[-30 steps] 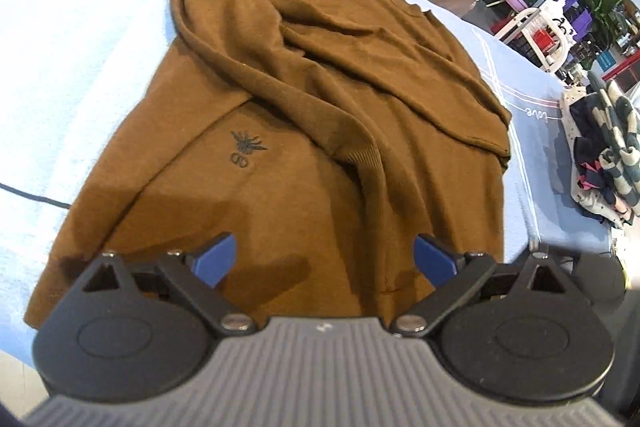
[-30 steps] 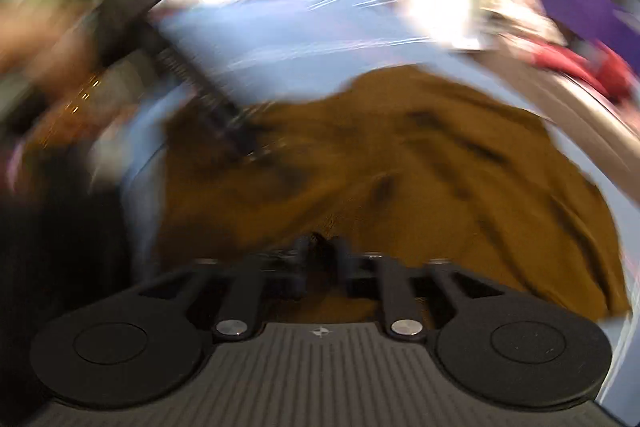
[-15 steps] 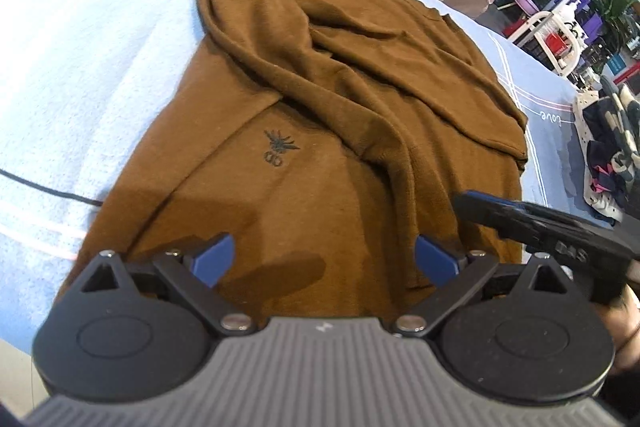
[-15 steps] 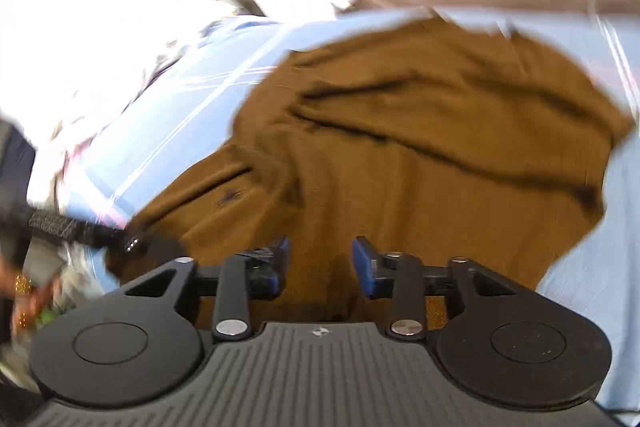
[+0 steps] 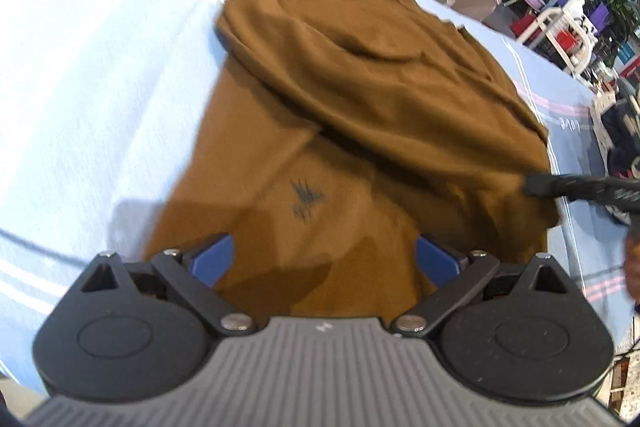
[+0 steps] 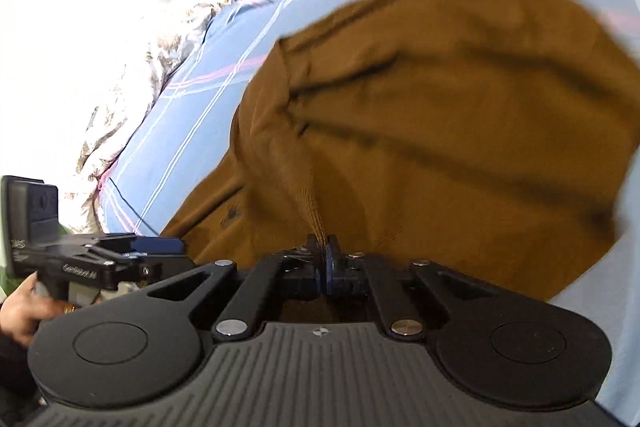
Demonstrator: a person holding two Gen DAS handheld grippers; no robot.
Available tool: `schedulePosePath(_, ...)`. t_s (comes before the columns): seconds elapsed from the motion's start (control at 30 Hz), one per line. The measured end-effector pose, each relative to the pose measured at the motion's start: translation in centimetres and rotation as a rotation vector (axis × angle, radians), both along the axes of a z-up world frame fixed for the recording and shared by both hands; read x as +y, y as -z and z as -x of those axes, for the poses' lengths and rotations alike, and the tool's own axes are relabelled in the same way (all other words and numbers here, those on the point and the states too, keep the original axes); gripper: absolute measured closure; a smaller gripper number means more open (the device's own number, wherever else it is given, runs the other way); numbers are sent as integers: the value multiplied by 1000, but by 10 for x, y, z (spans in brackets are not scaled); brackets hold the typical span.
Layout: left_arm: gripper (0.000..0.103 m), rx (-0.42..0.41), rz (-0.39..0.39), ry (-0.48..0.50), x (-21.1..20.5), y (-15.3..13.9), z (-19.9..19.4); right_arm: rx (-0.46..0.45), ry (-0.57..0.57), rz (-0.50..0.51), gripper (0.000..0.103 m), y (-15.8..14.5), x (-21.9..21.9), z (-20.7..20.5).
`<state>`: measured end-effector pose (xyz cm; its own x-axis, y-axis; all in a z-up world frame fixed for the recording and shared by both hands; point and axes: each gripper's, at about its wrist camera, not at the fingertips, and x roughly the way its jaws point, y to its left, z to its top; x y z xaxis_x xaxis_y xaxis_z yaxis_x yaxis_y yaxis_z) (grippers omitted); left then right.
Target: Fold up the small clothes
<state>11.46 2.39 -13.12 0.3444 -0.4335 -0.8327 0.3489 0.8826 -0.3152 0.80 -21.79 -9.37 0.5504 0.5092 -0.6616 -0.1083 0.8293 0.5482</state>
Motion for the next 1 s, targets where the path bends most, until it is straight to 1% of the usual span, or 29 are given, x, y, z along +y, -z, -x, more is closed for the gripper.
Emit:
schedulePosePath(0.07, 4, -12, 0, -11, 0, -4, -10, -15, -14, 84, 98, -16, -23, -6)
schedulePosePath(0.13, 4, -21, 0, -15, -3, -6, -17, -6, -31, 163, 98, -32, -50, -16)
schedulePosePath(0.17, 4, -24, 0, -13, -5, -7, -20, -6, -14, 198, 98, -38, -65, -19)
schedulePosePath(0.2, 4, -27, 0, -10, -6, -8, -23, 22, 9, 219, 98, -41, -81, -25)
schedulePosePath(0.23, 4, -26, 0, -5, -8, -8, -25, 56, 15, 217, 98, -41, -93, -30)
schedulePosePath(0.3, 4, -22, 1, 7, -13, -7, -30, 58, 40, 252, 98, -43, -110, -34)
schedulePosePath(0.4, 4, -30, -10, 27, -18, -5, -41, 98, 53, 286, 98, -34, -126, -40)
schedulePosePath(0.47, 4, -55, 5, 27, -19, -8, -51, 155, 58, 264, 98, -20, -138, -47)
schedulePosePath(0.53, 4, -124, 34, -22, -14, -16, -70, 182, 74, 253, 98, -7, -146, -50)
schedulePosePath(0.6, 4, -207, 43, -90, -8, -27, -95, 194, 71, 254, 97, 5, -146, -54)
schedulePosePath(0.63, 4, -234, 45, -111, -6, -30, -109, 191, 81, 273, 91, 9, -145, -55)
schedulePosePath(0.67, 4, -241, 47, -125, -5, -31, -125, 188, 96, 289, 84, 12, -144, -55)
schedulePosePath(0.7, 4, -231, 58, -135, -5, -30, -143, 176, 115, 300, 64, 13, -144, -54)
schedulePosePath(0.73, 4, -206, 81, -146, -4, -27, -162, 156, 140, 305, 37, 11, -144, -53)
schedulePosePath(0.77, 4, -168, 105, -161, -3, -22, -181, 130, 170, 300, 23, 8, -145, -49)
schedulePosePath(0.8, 4, -121, 117, -171, -4, -15, -201, 101, 206, 292, 2, 7, -147, -46)
schedulePosePath(0.83, 4, -73, 124, -178, -5, -7, -220, 74, 243, 290, 0, 4, -148, -40)
schedulePosePath(0.87, 4, -30, 121, -204, -7, 3, -237, 54, 266, 290, 0, 2, -147, -35)
schedulePosePath(0.9, 4, 7, 119, -230, -8, 10, -250, 47, 264, 286, 0, 2, -146, -30)
schedulePosePath(0.97, 6, 77, 163, -243, -12, 24, -273, 32, 241, 281, 0, 4, -140, -21)
schedulePosePath(1.0, 7, 85, 169, -257, -16, 28, -278, 23, 231, 286, 0, 4, -138, -16)
